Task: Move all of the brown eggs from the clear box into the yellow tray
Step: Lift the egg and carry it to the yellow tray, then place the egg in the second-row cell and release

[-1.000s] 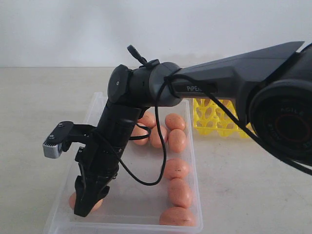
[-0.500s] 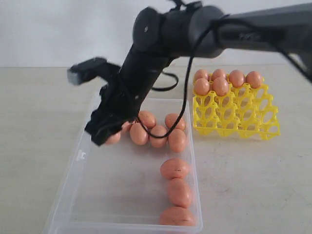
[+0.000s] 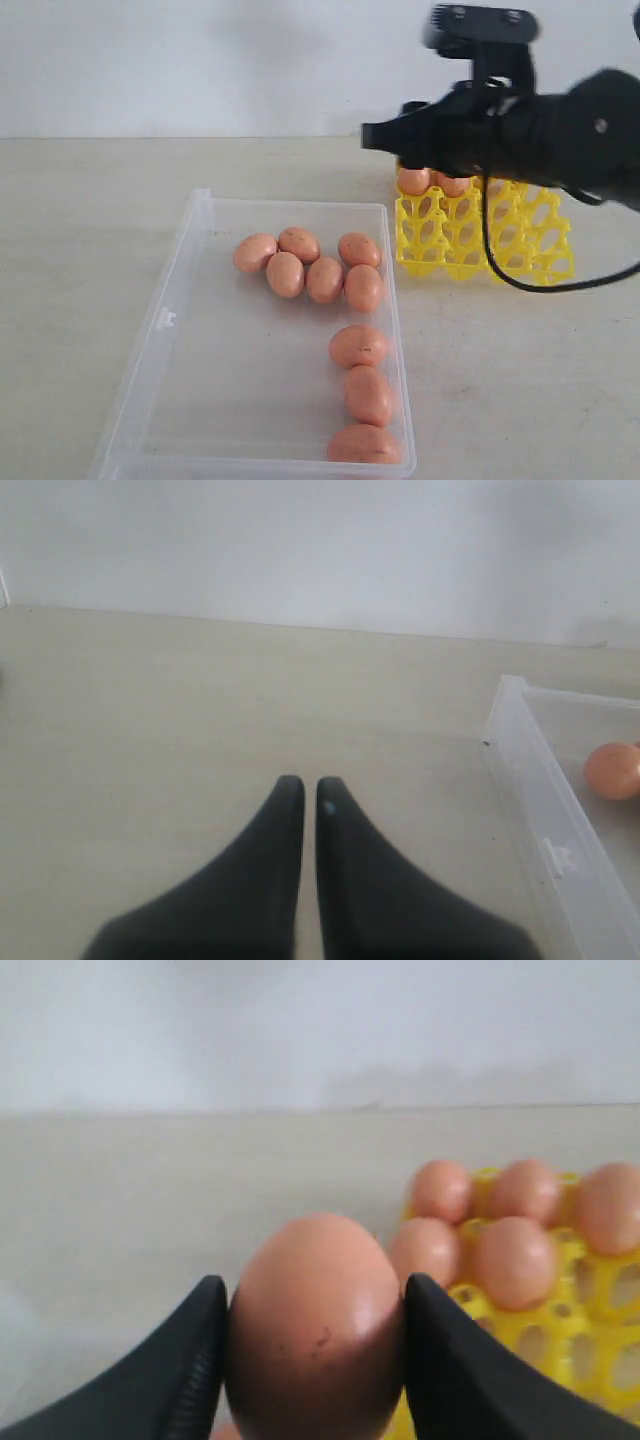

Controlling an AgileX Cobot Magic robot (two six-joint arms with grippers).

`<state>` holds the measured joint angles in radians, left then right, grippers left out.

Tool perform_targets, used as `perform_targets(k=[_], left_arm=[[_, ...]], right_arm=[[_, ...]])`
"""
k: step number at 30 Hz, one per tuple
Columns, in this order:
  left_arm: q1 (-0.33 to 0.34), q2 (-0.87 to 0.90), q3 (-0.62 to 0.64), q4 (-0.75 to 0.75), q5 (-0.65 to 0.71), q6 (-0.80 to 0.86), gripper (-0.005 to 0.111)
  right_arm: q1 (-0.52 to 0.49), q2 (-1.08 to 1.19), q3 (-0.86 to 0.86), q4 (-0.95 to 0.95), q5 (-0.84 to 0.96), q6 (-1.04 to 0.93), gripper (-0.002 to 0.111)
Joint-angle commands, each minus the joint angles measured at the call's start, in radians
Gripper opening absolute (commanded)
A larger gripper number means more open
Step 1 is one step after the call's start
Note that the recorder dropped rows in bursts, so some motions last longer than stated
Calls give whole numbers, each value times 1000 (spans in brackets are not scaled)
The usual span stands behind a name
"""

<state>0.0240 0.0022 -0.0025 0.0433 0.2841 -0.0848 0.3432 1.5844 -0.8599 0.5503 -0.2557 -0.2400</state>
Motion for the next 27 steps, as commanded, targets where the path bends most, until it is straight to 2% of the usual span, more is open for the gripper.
perform_targets(k=[1, 3, 5, 6, 7, 8, 9, 12, 16, 19, 27], left_arm=[[3, -2, 3, -3, -7, 2, 4], [3, -2, 3, -3, -7, 2, 4], [3, -2, 3, -3, -7, 2, 4], [3, -2, 3, -3, -7, 2, 4], [3, -2, 3, -3, -7, 2, 4], [3, -2, 3, -3, -7, 2, 4], [3, -2, 3, -3, -7, 2, 4], [3, -2, 3, -3, -7, 2, 4], [3, -2, 3, -3, -7, 2, 4], [3, -2, 3, -3, -7, 2, 4], [3, -2, 3, -3, -7, 2, 4]], right_arm=[[-106, -6, 115, 37, -347, 275, 0], [-186, 15, 106, -144, -330, 450, 0], [-367, 118, 8, -901, -375, 1032, 0], [-417, 160, -35, -1082, -430, 1199, 0], [-505, 248, -123, -1335, -580, 1463, 0], [-547, 299, -173, -1432, -683, 1561, 0], [-607, 390, -255, -1541, -860, 1638, 0], [-671, 522, -366, -1653, -965, 1650, 0], [-680, 553, -388, -1778, -765, 1437, 0], [-680, 553, -388, -1785, -640, 1352, 0], [-680, 577, -388, -1838, -592, 1347, 0]])
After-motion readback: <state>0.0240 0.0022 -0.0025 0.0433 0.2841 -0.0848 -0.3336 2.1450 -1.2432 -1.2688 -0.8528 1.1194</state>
